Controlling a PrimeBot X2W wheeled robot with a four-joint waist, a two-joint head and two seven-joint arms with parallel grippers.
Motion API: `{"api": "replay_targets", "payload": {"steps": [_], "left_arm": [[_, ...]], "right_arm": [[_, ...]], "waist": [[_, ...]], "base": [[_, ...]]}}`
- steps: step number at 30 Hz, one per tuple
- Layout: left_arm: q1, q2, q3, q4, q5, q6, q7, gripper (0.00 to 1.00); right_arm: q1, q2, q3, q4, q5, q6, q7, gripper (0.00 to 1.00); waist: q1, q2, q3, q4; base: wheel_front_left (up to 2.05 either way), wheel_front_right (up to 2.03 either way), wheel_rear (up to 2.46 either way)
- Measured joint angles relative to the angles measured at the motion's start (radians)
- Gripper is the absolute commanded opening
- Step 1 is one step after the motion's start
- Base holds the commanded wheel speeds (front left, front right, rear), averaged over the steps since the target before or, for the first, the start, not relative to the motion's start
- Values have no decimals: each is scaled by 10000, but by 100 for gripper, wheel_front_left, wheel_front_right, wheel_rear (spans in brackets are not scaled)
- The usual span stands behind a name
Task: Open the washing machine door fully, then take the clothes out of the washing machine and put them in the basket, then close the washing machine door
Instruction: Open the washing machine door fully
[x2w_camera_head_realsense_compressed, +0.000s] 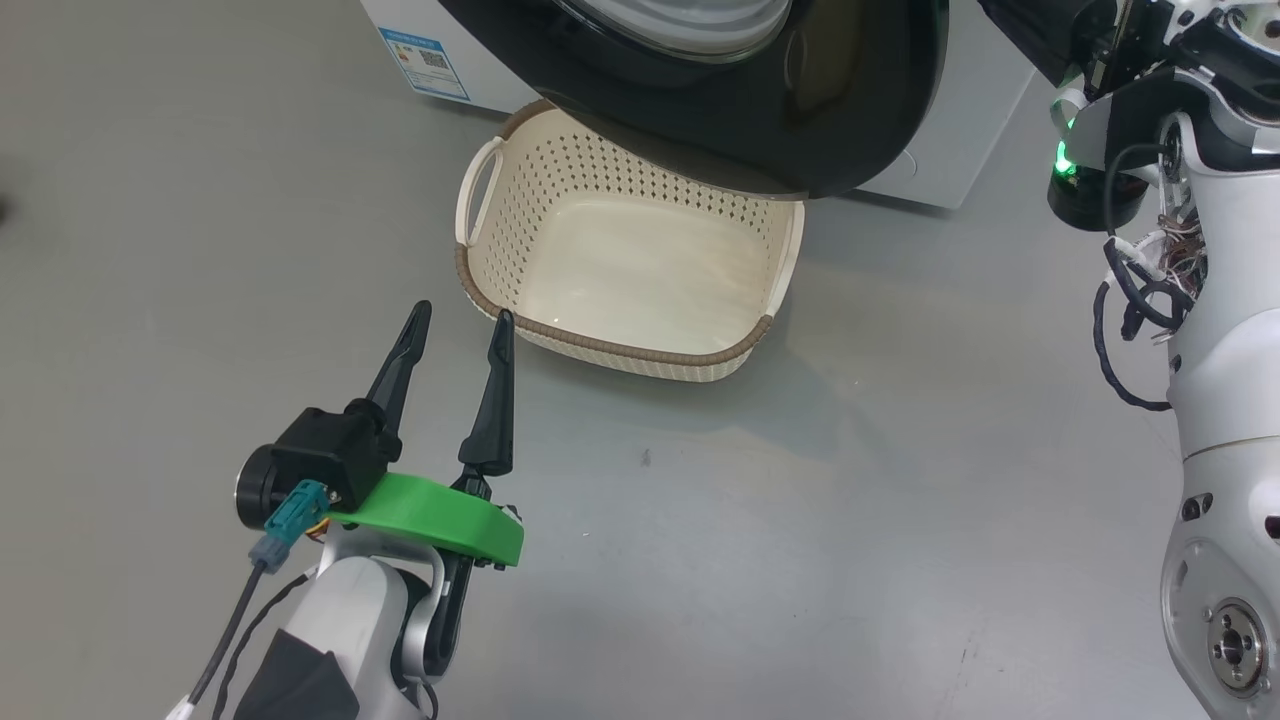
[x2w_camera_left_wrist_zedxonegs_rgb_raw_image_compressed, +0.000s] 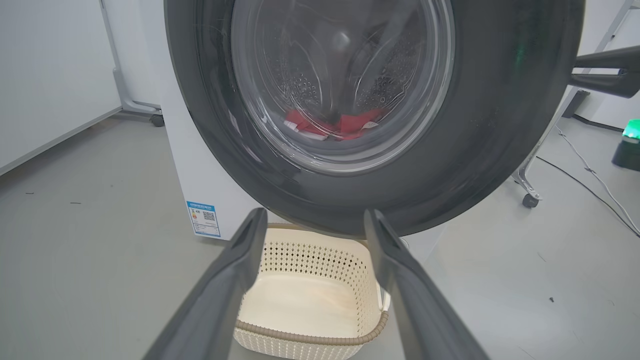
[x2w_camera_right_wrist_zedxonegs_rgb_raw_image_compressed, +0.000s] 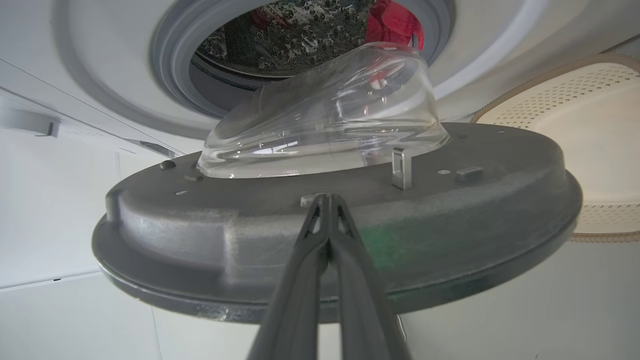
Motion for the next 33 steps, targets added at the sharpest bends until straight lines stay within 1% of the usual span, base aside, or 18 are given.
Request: {"api": "replay_targets", "payload": {"steps": [3, 8, 10, 12, 18, 22, 26, 29, 33], "left_arm": [[35, 0, 44, 25, 0, 0, 0, 100], [140, 2, 205, 100, 0, 0, 0, 100], [291, 2, 339, 105, -82, 0, 0, 100], [408, 10, 451, 117, -188, 0, 0, 100], [529, 13, 842, 155, -192, 0, 0, 100], [691, 17, 1131, 182, -144, 0, 0, 100], [815, 19, 1471, 176, -2, 2, 0, 100], [911, 21, 1687, 159, 13, 2, 0, 100], [1068, 21, 1883, 96, 92, 0, 0, 100]], "right_arm": [[122, -140, 73, -127, -405, 389, -422, 0], [559, -731, 725, -548, -1593, 1482, -1223, 0], [791, -892, 1095, -736, -2159, 1630, -1528, 0], [1024, -1053, 1521, -968, -2817, 1707, -1889, 0], [1828, -1749, 2966, -1902, -4847, 1714, -3127, 0], [2440, -1672, 3352, -2660, -5066, 1703, -4029, 0], [3018, -1743, 4006, -3503, -5476, 1703, -4970, 0], [3635, -1946, 4383, -3831, -5902, 1703, -5678, 0], [4439, -2378, 4855, -4056, -6683, 1703, -6621, 0]], "waist": [[0, 0, -128, -38], [0, 0, -407, -116], [0, 0, -542, -156], [0, 0, -685, -201], [0, 0, -1157, -380], [0, 0, -1432, -579], [0, 0, -1649, -850], [0, 0, -1785, -1066], [0, 0, -1944, -1334]], "base": [[0, 0, 0], [0, 0, 0], [0, 0, 0], [0, 0, 0], [0, 0, 0], [0, 0, 0], [0, 0, 0], [0, 0, 0], [0, 0, 0]]}}
